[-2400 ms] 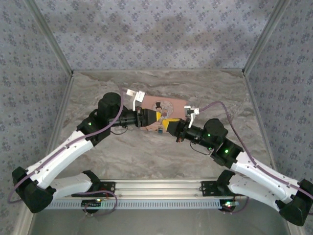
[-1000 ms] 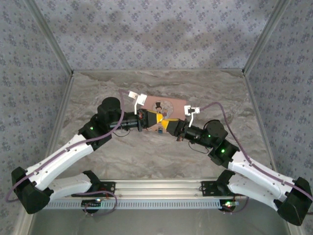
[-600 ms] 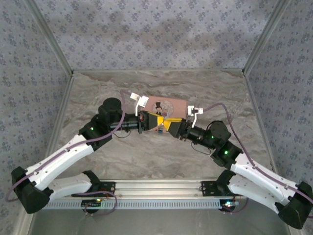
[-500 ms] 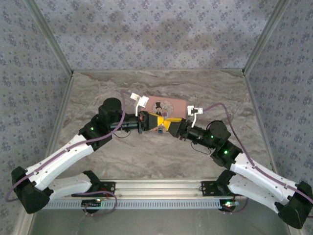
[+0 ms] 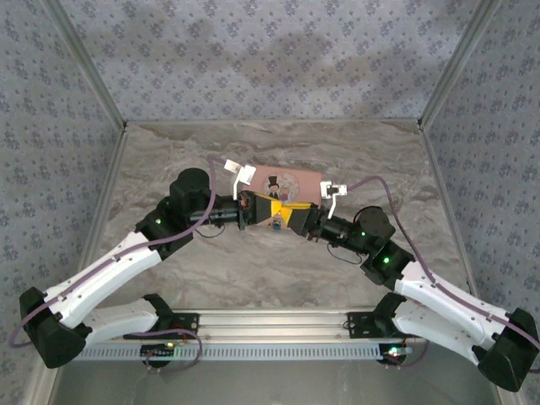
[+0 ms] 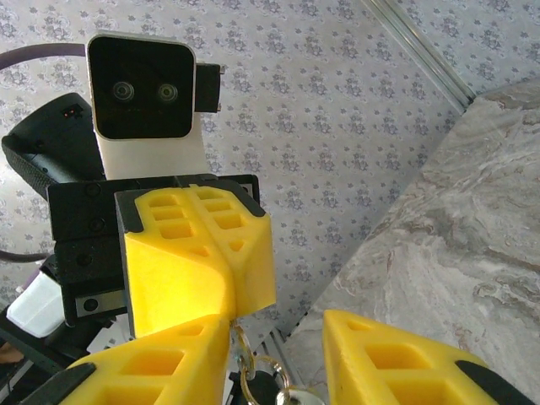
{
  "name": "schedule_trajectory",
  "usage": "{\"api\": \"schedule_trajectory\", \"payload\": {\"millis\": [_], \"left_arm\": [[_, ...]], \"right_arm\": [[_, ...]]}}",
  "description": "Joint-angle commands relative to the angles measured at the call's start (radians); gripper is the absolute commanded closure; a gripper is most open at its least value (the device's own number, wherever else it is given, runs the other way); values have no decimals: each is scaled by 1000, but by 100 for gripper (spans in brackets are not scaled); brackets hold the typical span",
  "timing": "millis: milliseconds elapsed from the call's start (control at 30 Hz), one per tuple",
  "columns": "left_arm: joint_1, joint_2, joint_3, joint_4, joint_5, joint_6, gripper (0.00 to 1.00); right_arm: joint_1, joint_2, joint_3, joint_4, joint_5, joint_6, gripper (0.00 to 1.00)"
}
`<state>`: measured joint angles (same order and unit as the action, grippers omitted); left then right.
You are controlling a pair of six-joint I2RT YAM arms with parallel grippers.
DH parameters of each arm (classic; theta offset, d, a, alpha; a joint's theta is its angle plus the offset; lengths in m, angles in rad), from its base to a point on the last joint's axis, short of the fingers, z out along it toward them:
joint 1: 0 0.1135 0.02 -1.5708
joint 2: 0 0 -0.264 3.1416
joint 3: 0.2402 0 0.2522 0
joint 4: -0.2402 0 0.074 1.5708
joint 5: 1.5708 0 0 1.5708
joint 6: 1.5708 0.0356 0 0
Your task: Unlock the padlock with the key
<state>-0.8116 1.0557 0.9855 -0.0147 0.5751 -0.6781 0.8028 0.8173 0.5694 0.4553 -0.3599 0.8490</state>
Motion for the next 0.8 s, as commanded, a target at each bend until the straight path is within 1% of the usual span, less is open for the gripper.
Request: {"api": "schedule_trajectory", "payload": {"millis": [0, 67, 100, 167, 267, 333, 433, 500, 567, 633, 700, 767], "left_arm": [[-6, 0, 47, 19, 18, 14, 100], [-6, 0, 48, 19, 18, 15, 100], [-7, 0, 48, 19, 16, 15, 100], [-8, -2, 48, 16, 11, 17, 100], [-7, -3, 47, 15, 3, 19, 100], [-7, -3, 48, 13, 0, 20, 100], [-7, -4, 48, 12, -1, 22, 100], [-7, -2, 50, 9, -3, 22, 100], [-7, -3, 52, 2, -9, 26, 100], [-7, -5, 50, -4, -16, 28, 100], [-7, -6, 50, -5, -20, 29, 100], [-8, -7, 50, -4, -20, 28, 100]], "right_arm": [[14, 9, 21, 20, -37, -11, 67], [14, 12, 22, 20, -39, -11, 73], [14, 13, 23, 20, -40, -11, 72], [16, 14, 23, 20, -43, -10, 66], [17, 17, 24, 25, -55, -10, 65], [19, 16, 21, 38, -62, -10, 62], [19, 13, 21, 33, -59, -11, 67], [20, 13, 21, 38, -68, -11, 67], [20, 13, 13, 60, -75, -4, 64], [20, 10, 9, 67, -78, -5, 64], [19, 5, 4, 75, -79, -2, 70], [20, 8, 4, 77, -85, -2, 80]]}}
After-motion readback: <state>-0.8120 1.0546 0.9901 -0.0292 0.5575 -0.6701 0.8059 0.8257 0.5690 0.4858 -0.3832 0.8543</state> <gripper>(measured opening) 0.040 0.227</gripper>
